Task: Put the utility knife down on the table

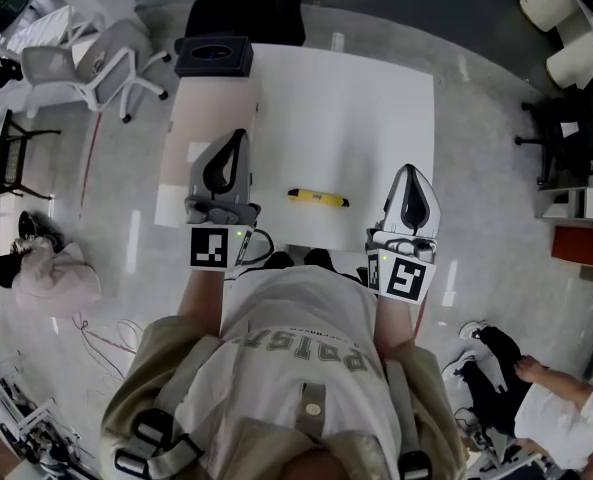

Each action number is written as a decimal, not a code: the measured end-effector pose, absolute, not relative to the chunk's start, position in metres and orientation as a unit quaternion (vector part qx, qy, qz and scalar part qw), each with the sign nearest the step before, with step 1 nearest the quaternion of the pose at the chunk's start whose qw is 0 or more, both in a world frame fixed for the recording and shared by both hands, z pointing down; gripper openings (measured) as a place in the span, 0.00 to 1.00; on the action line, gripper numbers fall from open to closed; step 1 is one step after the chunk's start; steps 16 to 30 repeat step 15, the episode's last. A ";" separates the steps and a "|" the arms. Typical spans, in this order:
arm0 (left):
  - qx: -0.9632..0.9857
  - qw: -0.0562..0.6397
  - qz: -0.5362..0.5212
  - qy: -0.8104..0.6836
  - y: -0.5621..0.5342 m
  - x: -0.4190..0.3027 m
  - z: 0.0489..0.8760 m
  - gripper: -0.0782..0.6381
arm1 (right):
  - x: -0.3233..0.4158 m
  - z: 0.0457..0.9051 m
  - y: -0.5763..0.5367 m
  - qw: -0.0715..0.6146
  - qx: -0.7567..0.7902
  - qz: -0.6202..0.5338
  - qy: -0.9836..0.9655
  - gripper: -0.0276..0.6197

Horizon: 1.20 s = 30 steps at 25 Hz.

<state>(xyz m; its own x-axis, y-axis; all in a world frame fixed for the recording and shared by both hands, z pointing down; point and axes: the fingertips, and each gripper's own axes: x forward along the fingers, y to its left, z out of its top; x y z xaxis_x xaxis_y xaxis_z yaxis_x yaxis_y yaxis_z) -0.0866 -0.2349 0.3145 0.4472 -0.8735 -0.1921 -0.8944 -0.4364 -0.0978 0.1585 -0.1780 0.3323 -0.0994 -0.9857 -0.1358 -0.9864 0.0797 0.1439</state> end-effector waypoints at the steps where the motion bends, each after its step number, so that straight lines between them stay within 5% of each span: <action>1: -0.846 0.091 0.056 0.522 -0.235 -0.086 0.315 0.13 | 0.159 0.333 -0.178 0.001 -0.671 0.099 0.735 0.04; 30: -0.849 0.088 0.053 0.519 -0.237 -0.081 0.315 0.13 | 0.150 0.336 -0.180 -0.014 -0.660 0.106 0.743 0.04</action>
